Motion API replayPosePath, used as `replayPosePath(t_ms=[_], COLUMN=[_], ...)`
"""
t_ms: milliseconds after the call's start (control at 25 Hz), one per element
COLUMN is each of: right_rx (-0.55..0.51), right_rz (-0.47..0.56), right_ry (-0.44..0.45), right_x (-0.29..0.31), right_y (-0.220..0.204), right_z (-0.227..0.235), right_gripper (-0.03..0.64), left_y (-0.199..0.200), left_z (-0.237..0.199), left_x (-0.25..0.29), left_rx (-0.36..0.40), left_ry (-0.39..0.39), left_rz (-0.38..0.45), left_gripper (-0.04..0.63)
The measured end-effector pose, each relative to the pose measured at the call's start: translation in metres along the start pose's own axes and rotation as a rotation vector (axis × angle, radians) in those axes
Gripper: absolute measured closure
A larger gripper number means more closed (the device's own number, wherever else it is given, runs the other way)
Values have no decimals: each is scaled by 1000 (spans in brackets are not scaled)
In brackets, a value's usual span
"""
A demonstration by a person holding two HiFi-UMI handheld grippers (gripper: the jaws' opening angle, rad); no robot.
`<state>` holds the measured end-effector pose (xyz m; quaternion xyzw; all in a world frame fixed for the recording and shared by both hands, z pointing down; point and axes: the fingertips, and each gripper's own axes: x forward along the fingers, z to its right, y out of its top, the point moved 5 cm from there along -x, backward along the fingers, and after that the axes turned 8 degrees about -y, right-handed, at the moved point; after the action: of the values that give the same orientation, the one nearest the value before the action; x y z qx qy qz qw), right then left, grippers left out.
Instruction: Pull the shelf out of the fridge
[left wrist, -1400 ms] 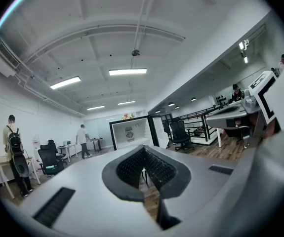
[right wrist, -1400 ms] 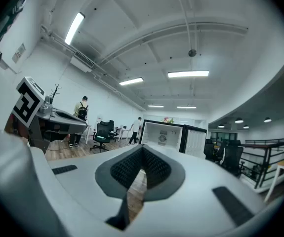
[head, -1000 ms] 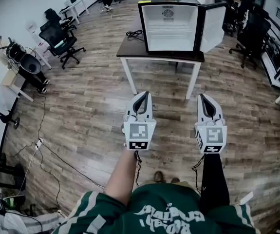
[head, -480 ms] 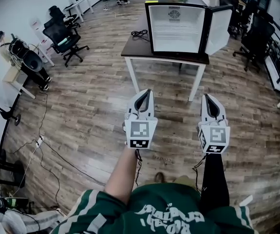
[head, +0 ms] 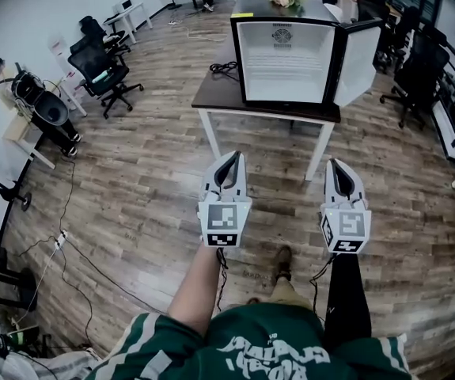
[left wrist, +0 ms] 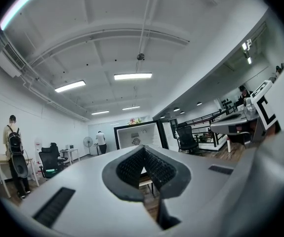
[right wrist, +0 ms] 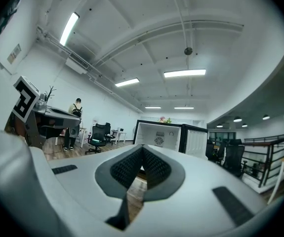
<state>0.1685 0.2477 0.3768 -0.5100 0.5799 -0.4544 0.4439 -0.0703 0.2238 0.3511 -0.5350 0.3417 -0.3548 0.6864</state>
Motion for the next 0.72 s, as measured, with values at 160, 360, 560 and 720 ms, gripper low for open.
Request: replayPosePath(t_ms=[160, 360, 560, 720], right_rx=[-2, 2, -2, 2], right_rz=[-1, 3, 9, 18], right_ry=[11, 23, 42, 57], right_x=[55, 124, 181, 218], right_y=[-9, -12, -16, -18], right_z=[17, 44, 71, 83], right_gripper=[608, 608, 608, 607], left_y=[-9, -13, -17, -19], left_z=[-15, -29, -37, -44], left_x=[54, 125, 186, 220], left_rx=[1, 7, 10, 14], left_ry=[0, -4, 7, 16], left_rz=[5, -3, -7, 0], left_gripper=[581, 580, 580, 581])
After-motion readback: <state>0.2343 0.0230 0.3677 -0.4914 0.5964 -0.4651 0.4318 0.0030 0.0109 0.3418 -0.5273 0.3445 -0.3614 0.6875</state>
